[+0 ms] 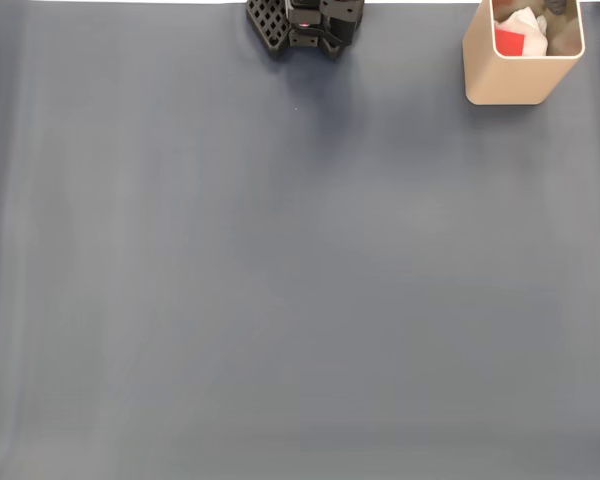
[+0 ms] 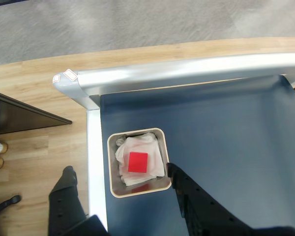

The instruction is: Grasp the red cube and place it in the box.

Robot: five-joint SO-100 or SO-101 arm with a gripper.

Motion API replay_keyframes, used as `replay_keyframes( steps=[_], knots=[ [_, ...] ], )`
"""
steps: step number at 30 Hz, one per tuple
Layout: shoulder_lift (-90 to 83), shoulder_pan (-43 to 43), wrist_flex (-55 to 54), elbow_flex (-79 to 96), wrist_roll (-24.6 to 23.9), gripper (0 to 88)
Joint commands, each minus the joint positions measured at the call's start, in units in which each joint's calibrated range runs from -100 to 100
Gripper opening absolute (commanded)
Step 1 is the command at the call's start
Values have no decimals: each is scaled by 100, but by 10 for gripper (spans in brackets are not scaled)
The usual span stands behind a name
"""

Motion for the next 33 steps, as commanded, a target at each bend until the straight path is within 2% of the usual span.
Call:
replay_keyframes(
  steps=[1,22,25,33],
  knots=[
    [-152,18,-138,-171,-34,440],
    [-239,32,-229,-25,-24,428],
    [-239,82,-229,-25,-20,368],
    [-317,394,-245,2,20,78]
  ],
)
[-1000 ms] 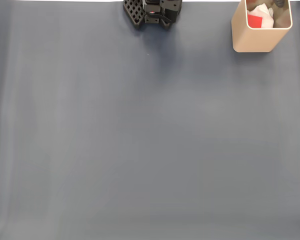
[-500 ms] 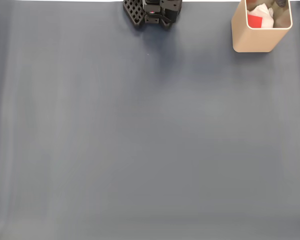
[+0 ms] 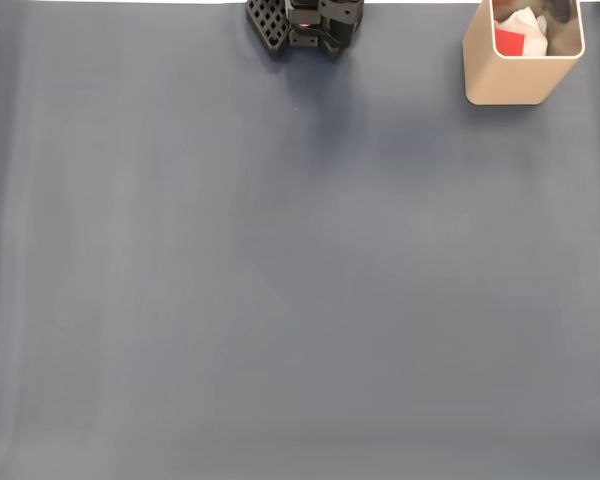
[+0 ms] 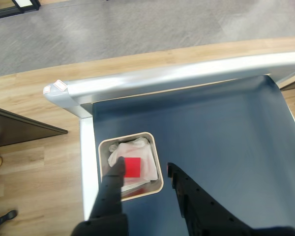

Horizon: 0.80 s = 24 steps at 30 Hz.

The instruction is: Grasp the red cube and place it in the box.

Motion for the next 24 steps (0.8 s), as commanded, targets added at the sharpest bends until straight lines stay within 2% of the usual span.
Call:
replay_keyframes(
  steps=[1,5,9,24],
  knots=[
    [-192,121,-91,-62,29,53],
    [-192,292,-124,-107,54,3],
    [-218,562,-156,-125,29,1],
    [-157,2422,-156,-271,-161,1]
  ],
)
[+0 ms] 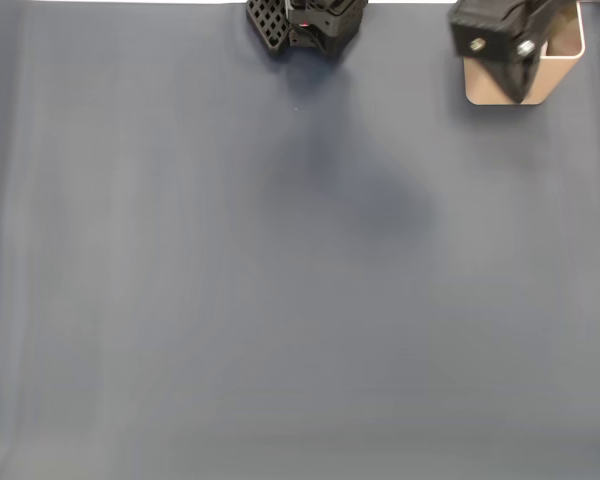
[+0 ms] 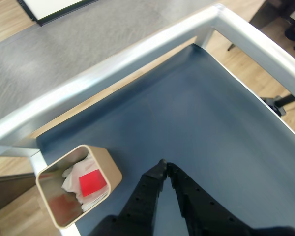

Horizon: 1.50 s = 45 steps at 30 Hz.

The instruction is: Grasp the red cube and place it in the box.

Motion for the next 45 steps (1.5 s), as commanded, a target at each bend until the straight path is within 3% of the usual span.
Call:
replay_keyframes(
  steps=[1,22,45],
  knots=[
    [-113,565,-83,-253,0,1],
    [-190,3149,-855,595,-54,1],
    [-2501,3923,-1946,4104,-103,1]
  ],
)
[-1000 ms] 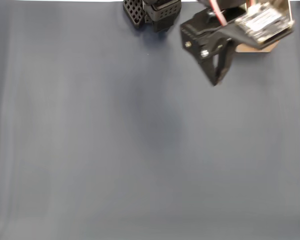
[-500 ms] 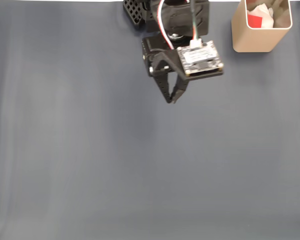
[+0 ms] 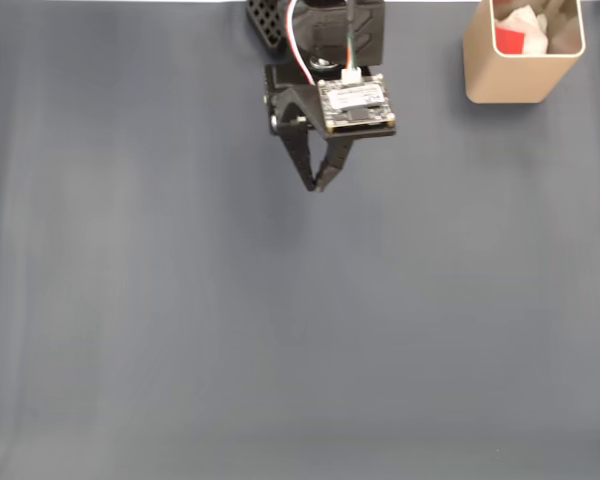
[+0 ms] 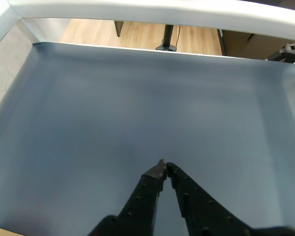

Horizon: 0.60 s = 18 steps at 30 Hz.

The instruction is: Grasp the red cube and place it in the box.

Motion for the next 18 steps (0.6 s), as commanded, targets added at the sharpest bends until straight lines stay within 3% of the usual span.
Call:
replay_keyframes(
  steps=[1,18],
  knots=[
    [-563,126,-102,379,-29,1],
    [-2596,382,-151,2868,-166,4]
  ],
)
